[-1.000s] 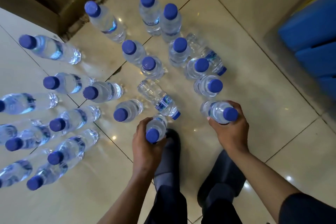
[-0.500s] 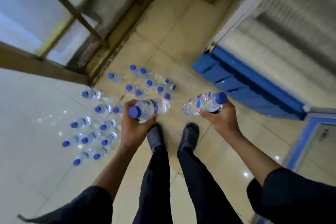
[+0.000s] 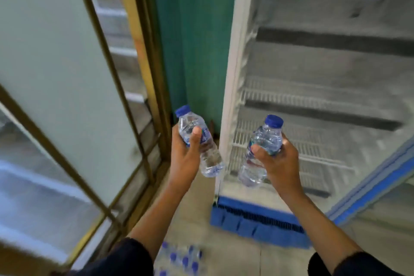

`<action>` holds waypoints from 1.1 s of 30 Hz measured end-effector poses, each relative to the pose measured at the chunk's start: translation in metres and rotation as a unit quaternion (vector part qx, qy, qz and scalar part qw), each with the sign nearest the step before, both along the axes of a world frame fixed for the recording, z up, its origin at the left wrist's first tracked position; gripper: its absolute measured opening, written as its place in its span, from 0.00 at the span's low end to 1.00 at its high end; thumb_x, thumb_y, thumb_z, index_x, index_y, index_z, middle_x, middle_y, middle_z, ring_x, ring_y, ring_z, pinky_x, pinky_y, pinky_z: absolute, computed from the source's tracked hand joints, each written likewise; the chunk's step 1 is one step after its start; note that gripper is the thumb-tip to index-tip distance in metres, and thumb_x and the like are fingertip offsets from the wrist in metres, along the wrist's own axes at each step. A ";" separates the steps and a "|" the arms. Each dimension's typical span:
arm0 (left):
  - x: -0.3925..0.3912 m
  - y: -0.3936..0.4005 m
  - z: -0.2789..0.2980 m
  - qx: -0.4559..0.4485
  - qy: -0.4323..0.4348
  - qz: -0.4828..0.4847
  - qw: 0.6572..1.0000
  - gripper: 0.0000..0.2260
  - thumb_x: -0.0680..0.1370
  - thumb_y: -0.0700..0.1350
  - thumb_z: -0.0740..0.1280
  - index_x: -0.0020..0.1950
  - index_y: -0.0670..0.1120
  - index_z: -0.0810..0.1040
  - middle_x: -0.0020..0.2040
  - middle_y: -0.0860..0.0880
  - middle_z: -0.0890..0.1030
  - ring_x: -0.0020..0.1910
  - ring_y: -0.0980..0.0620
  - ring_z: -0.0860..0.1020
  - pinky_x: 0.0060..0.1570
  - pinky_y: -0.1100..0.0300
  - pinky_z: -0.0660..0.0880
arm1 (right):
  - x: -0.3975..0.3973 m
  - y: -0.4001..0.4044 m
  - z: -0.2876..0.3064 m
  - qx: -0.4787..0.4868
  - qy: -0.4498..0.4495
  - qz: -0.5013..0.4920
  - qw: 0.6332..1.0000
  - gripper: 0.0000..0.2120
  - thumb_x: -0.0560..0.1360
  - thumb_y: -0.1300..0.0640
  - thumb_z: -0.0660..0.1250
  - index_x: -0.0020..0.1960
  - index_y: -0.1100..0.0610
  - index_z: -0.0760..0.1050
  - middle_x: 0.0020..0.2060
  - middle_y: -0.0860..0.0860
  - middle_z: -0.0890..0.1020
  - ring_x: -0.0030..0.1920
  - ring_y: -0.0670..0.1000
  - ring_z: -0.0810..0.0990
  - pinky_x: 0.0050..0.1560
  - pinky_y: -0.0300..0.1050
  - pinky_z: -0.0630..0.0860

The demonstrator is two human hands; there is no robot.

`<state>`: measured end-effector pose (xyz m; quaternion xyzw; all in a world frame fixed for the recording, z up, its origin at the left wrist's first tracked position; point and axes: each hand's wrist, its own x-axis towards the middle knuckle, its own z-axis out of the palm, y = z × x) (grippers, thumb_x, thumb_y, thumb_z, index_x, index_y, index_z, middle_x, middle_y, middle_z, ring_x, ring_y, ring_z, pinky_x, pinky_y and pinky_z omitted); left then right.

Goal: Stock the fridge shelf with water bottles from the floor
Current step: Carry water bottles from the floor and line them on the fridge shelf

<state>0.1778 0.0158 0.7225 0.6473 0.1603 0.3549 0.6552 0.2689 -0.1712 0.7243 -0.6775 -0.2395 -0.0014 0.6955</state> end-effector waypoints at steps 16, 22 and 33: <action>0.135 -0.055 0.230 0.137 -0.093 -0.200 0.966 0.22 0.71 0.66 0.64 0.60 0.56 0.67 0.51 0.52 0.80 0.43 0.59 0.83 0.37 0.66 0.78 | 0.108 -0.073 0.222 -0.003 -0.211 -0.082 0.974 0.21 0.65 0.43 0.74 0.52 0.54 0.78 0.42 0.52 0.84 0.41 0.51 0.84 0.36 0.44 0.81; 0.197 -0.071 0.256 0.205 -0.073 -0.226 0.949 0.22 0.74 0.62 0.65 0.64 0.56 0.64 0.52 0.55 0.80 0.45 0.61 0.83 0.38 0.68 0.77 | 0.176 -0.096 0.253 -0.030 -0.242 -0.137 0.960 0.19 0.63 0.40 0.72 0.49 0.50 0.78 0.41 0.46 0.84 0.39 0.41 0.82 0.37 0.32 0.77; 0.390 -0.067 0.270 0.325 -0.011 -0.161 0.932 0.24 0.79 0.52 0.65 0.68 0.49 0.56 0.60 0.49 0.74 0.58 0.52 0.76 0.53 0.68 0.72 | 0.356 -0.090 0.264 -0.015 -0.237 -0.073 0.969 0.16 0.66 0.46 0.76 0.51 0.46 0.78 0.43 0.40 0.84 0.44 0.39 0.81 0.40 0.28 0.74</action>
